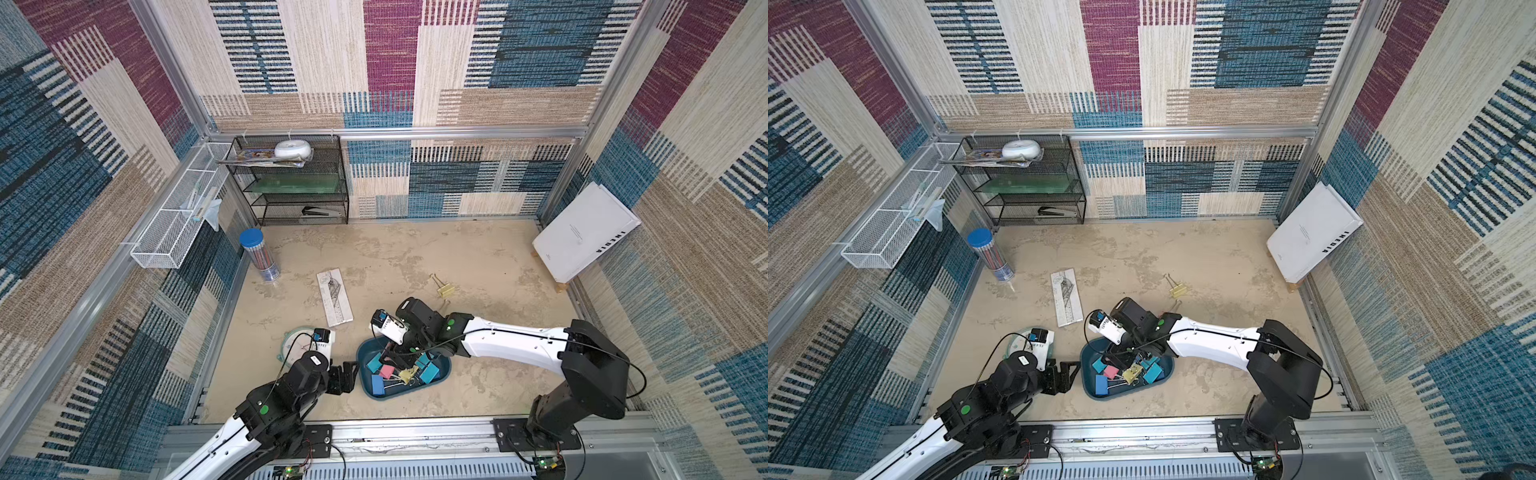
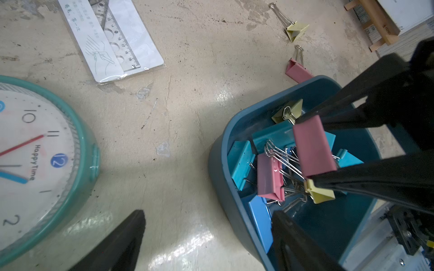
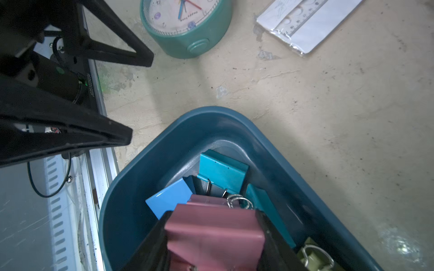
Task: Put the binder clips in the storage box
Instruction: Place the binder clip in the storage box, then adjust the binder clip at the center of the board.
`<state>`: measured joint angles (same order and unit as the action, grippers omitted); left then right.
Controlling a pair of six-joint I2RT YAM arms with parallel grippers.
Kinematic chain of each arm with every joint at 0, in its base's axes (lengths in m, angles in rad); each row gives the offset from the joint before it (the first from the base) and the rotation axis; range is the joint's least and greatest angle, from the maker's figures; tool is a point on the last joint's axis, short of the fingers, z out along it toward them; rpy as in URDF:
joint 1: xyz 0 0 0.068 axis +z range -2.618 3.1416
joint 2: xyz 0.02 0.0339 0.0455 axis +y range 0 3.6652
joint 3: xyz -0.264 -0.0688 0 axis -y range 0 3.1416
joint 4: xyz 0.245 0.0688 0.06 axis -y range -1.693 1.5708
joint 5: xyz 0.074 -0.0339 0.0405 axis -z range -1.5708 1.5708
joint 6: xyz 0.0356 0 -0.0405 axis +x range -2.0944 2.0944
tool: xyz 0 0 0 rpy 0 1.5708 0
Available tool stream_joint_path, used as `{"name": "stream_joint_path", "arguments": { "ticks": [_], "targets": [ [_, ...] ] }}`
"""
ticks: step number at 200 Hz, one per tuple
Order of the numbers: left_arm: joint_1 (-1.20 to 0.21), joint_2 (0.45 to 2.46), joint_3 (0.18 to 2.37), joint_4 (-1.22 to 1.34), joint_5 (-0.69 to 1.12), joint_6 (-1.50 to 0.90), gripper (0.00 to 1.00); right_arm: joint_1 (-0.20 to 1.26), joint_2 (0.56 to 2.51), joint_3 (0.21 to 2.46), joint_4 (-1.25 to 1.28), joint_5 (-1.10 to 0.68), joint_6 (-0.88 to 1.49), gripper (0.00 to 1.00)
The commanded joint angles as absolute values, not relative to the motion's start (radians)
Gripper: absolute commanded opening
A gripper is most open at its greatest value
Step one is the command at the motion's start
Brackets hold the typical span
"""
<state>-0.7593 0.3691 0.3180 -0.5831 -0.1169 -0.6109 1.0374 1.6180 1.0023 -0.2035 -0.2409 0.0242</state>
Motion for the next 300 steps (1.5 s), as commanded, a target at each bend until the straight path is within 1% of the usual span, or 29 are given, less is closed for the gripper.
{"name": "stream_joint_path", "arguments": {
  "ticks": [1,37,71,93,102,113,119,139,163,184,192,200,212,217,222,237,245,251,259,273,284,300],
  "targets": [
    [-0.759,0.367,0.320,-0.567,-0.124,-0.608,0.88,1.043,1.649,1.014,-0.164,-0.250,-0.053,0.54],
    [-0.759,0.366,0.319,-0.569,-0.126,-0.609,0.88,1.043,1.716,1.057,-0.160,-0.254,-0.148,0.55],
    [-0.759,0.367,0.319,-0.571,-0.129,-0.608,0.88,1.043,1.778,1.105,-0.161,-0.281,-0.185,0.57],
    [-0.759,0.366,0.320,-0.571,-0.130,-0.609,0.88,1.043,1.802,1.121,-0.158,-0.298,-0.192,0.62],
    [-0.759,0.365,0.320,-0.570,-0.130,-0.609,0.88,1.042,1.801,1.118,-0.147,-0.291,-0.191,0.65],
    [-0.759,0.366,0.320,-0.571,-0.130,-0.608,0.88,1.043,1.798,1.112,-0.138,-0.288,-0.196,0.71],
    [-0.759,0.366,0.320,-0.571,-0.130,-0.609,0.88,1.043,1.794,1.111,-0.135,-0.290,-0.196,0.73],
    [-0.759,0.366,0.319,-0.572,-0.132,-0.610,0.89,1.043,1.758,1.096,-0.117,-0.284,-0.202,0.77],
    [-0.759,0.367,0.320,-0.571,-0.132,-0.610,0.89,1.026,1.666,1.069,-0.109,-0.260,-0.200,0.78],
    [-0.759,0.367,0.319,-0.568,-0.129,-0.608,0.89,0.950,1.547,1.023,-0.092,-0.230,-0.176,0.80],
    [-0.759,0.369,0.319,-0.568,-0.129,-0.609,0.89,0.905,1.511,1.002,-0.077,-0.172,-0.128,0.80],
    [-0.759,0.369,0.319,-0.568,-0.128,-0.609,0.89,0.844,1.486,0.983,-0.068,-0.109,-0.083,0.81],
    [-0.759,0.367,0.320,-0.568,-0.129,-0.609,0.89,0.740,1.477,0.981,-0.096,-0.062,-0.047,0.81],
    [-0.759,0.368,0.320,-0.569,-0.128,-0.609,0.89,0.695,1.483,0.987,-0.109,-0.038,-0.026,0.80],
    [-0.759,0.368,0.321,-0.569,-0.129,-0.609,0.89,0.657,1.494,0.996,-0.124,-0.016,-0.008,0.76],
    [-0.759,0.368,0.320,-0.568,-0.130,-0.608,0.89,0.529,1.534,1.020,-0.147,-0.021,0.040,0.58],
    [-0.759,0.369,0.320,-0.568,-0.130,-0.610,0.89,0.476,1.549,1.020,-0.138,-0.062,0.063,0.45],
    [-0.759,0.370,0.320,-0.569,-0.130,-0.610,0.89,0.452,1.556,1.017,-0.117,-0.095,0.068,0.40],
    [-0.759,0.369,0.320,-0.569,-0.130,-0.610,0.89,0.439,1.562,1.007,-0.084,-0.114,0.066,0.38],
    [-0.759,0.369,0.320,-0.569,-0.132,-0.611,0.89,0.437,1.602,1.031,-0.070,-0.131,0.057,0.39],
    [-0.759,0.370,0.320,-0.569,-0.131,-0.611,0.89,0.437,1.660,1.086,-0.113,-0.172,0.029,0.40],
    [-0.759,0.370,0.320,-0.571,-0.132,-0.610,0.89,0.439,1.752,1.150,-0.157,-0.235,0.013,0.37]
  ]
}}
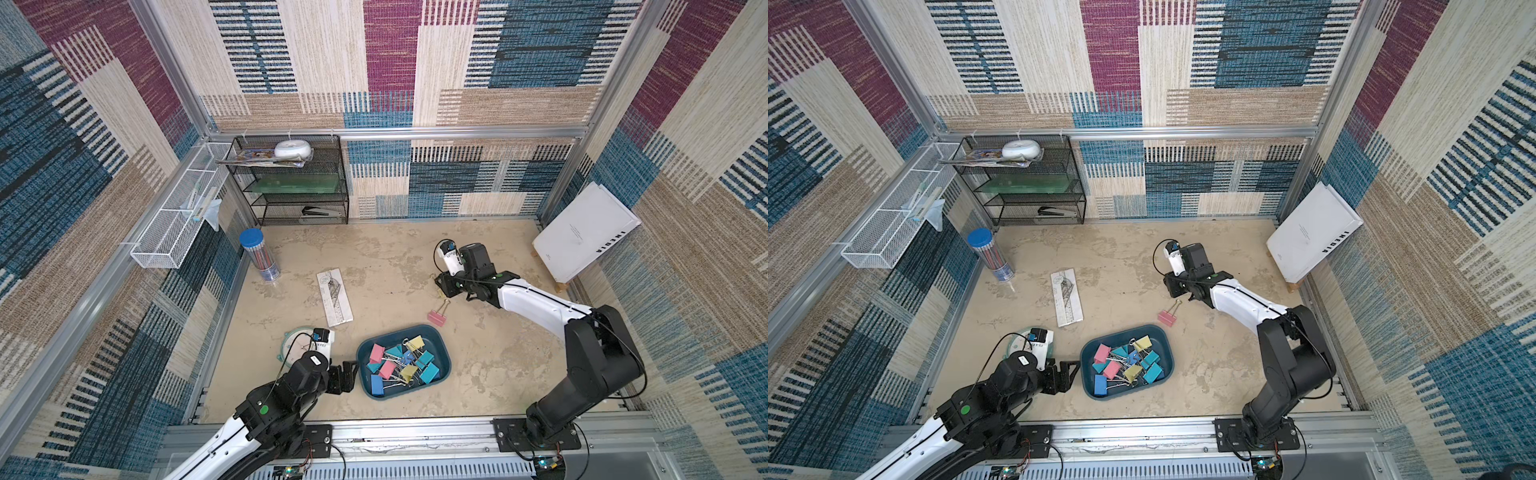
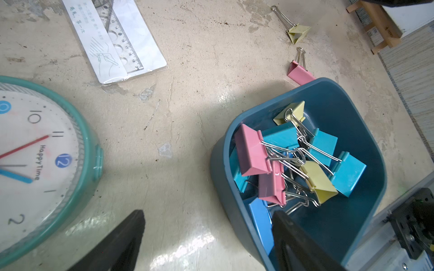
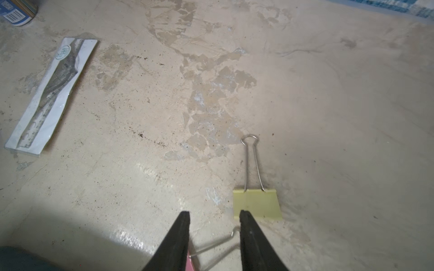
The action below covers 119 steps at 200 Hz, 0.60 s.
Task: Put the binder clips in the storage box
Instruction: Adjust the binder clip at the center of the board.
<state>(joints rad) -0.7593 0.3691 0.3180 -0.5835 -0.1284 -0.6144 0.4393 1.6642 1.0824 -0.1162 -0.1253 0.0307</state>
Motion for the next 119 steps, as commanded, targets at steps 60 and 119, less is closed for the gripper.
{"name": "stream_joint_path", "arguments": {
  "ticks": [60,119],
  "targets": [
    [-0.759,0.370,0.320,-0.571,-0.134,-0.611,0.89,0.437,1.936,1.243,-0.196,-0.185,0.014,0.11],
    [-0.759,0.370,0.321,-0.574,-0.137,-0.613,0.89,0.431,2.061,1.365,-0.275,-0.102,0.001,0.08]
  ]
}}
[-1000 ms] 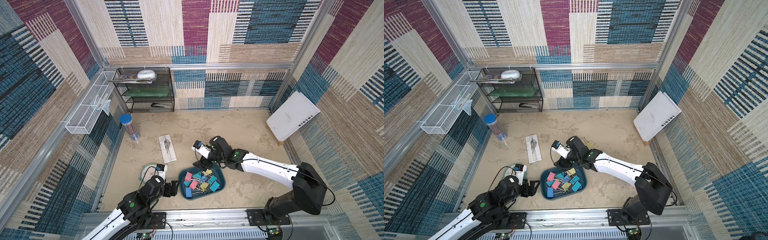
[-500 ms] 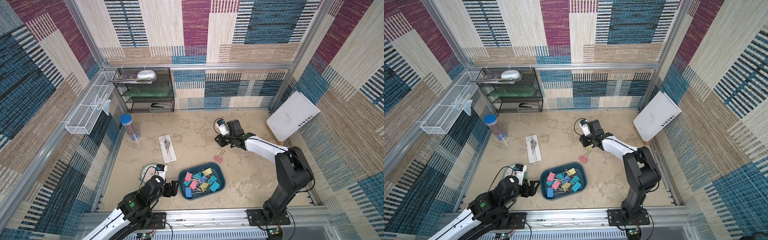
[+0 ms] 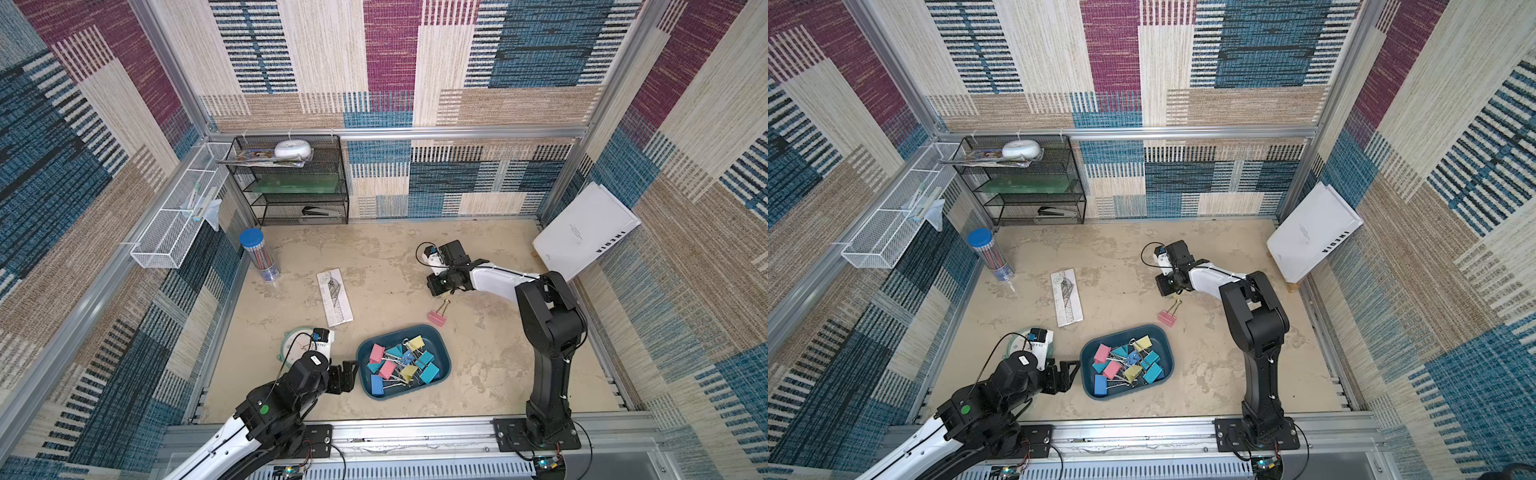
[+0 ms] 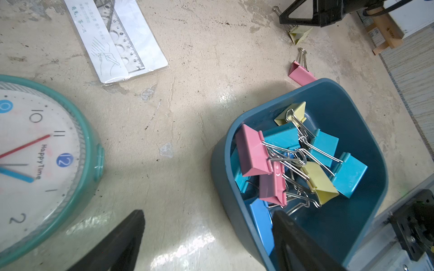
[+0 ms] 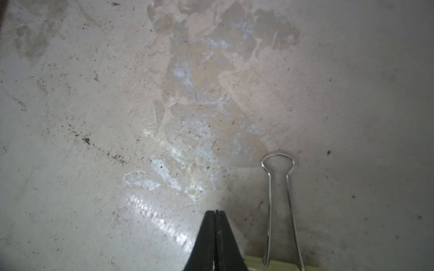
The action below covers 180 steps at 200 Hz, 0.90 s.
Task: Put the binder clips in the storage box
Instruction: Adjust the binder clip at the center of the board.
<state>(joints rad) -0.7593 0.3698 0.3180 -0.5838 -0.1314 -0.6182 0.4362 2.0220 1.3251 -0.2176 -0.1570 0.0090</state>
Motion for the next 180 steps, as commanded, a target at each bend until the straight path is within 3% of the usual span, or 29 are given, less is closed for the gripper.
{"name": "stream_joint_path", "arguments": {
  "ticks": [1,77,99,106,127,137,163,180],
  "targets": [
    [-0.759,0.370,0.321,-0.574,-0.137,-0.613,0.89,0.431,2.062,1.366,-0.275,-0.101,0.001,0.08],
    [-0.759,0.369,0.321,-0.572,-0.134,-0.612,0.89,0.352,2.113,1.439,-0.313,-0.031,0.033,0.07],
    [-0.759,0.368,0.321,-0.572,-0.135,-0.612,0.89,0.351,2.069,1.416,-0.282,-0.087,0.015,0.12],
    [-0.759,0.368,0.320,-0.572,-0.135,-0.612,0.89,0.351,2.052,1.409,-0.273,-0.091,0.013,0.17],
    [-0.759,0.369,0.319,-0.572,-0.133,-0.612,0.89,0.353,1.962,1.359,-0.221,-0.131,0.014,0.50],
    [-0.759,0.369,0.320,-0.571,-0.135,-0.611,0.89,0.353,1.923,1.343,-0.210,-0.140,0.020,0.58],
    [-0.759,0.369,0.319,-0.571,-0.133,-0.611,0.89,0.353,1.866,1.351,-0.258,-0.129,0.033,0.71],
    [-0.759,0.368,0.320,-0.571,-0.132,-0.612,0.89,0.353,1.861,1.371,-0.344,-0.071,0.062,0.72]
  ]
}}
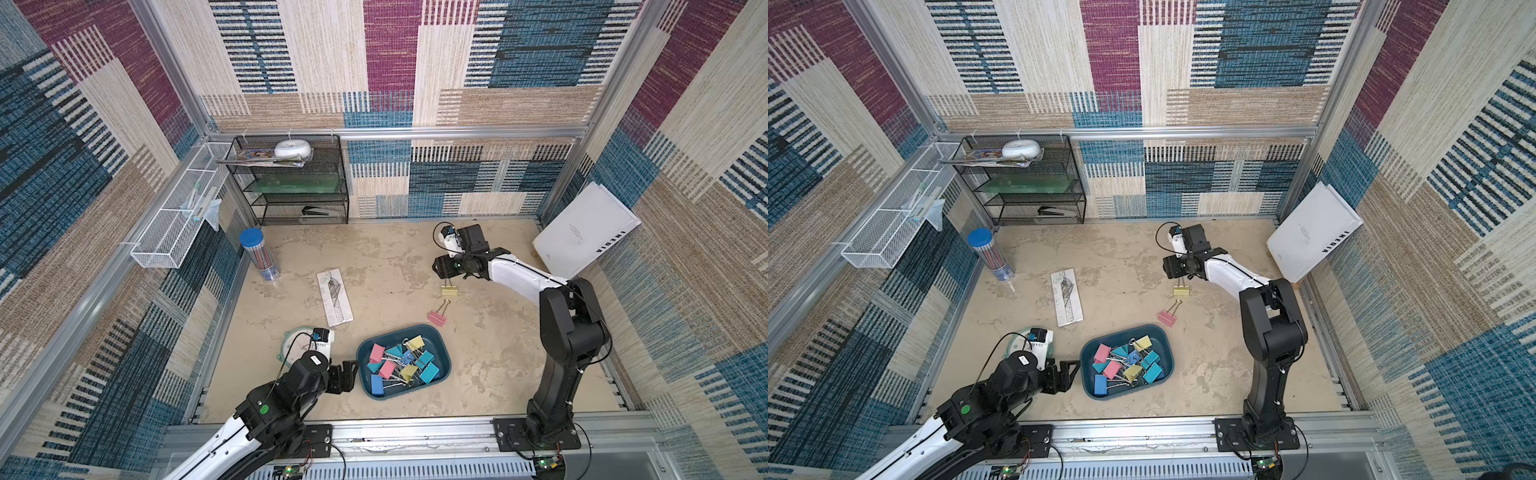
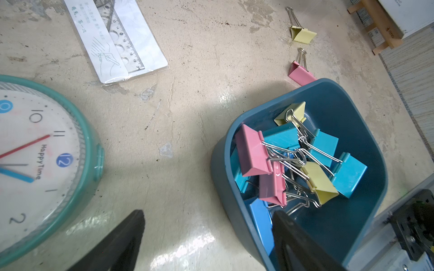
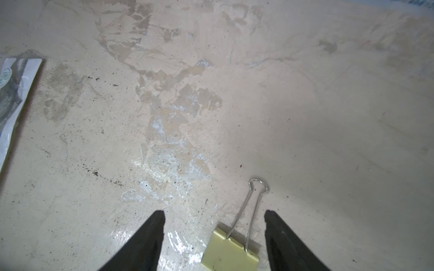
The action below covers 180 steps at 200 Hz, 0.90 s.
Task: Put the binder clips in the storage box
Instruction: Adjust the binder clip at the center of the board, then pick up the binder clip at the center of the board.
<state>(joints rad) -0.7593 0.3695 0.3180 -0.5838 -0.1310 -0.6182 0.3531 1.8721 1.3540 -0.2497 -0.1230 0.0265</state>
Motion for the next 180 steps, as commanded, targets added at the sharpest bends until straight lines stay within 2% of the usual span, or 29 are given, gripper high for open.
{"name": "stream_joint_path", "arguments": {
  "ticks": [1,30,70,180],
  "targets": [
    [-0.759,0.368,0.320,-0.571,-0.132,-0.612,0.89,0.353,1.861,1.370,-0.348,-0.068,0.065,0.72],
    [-0.759,0.368,0.319,-0.569,-0.129,-0.610,0.89,0.353,1.844,1.325,-0.415,0.001,0.135,0.73],
    [-0.759,0.368,0.320,-0.568,-0.125,-0.609,0.89,0.354,1.826,1.247,-0.385,-0.012,0.166,0.74],
    [-0.759,0.364,0.318,-0.567,-0.123,-0.608,0.89,0.377,1.868,1.206,-0.375,-0.019,0.216,0.75]
  ]
}}
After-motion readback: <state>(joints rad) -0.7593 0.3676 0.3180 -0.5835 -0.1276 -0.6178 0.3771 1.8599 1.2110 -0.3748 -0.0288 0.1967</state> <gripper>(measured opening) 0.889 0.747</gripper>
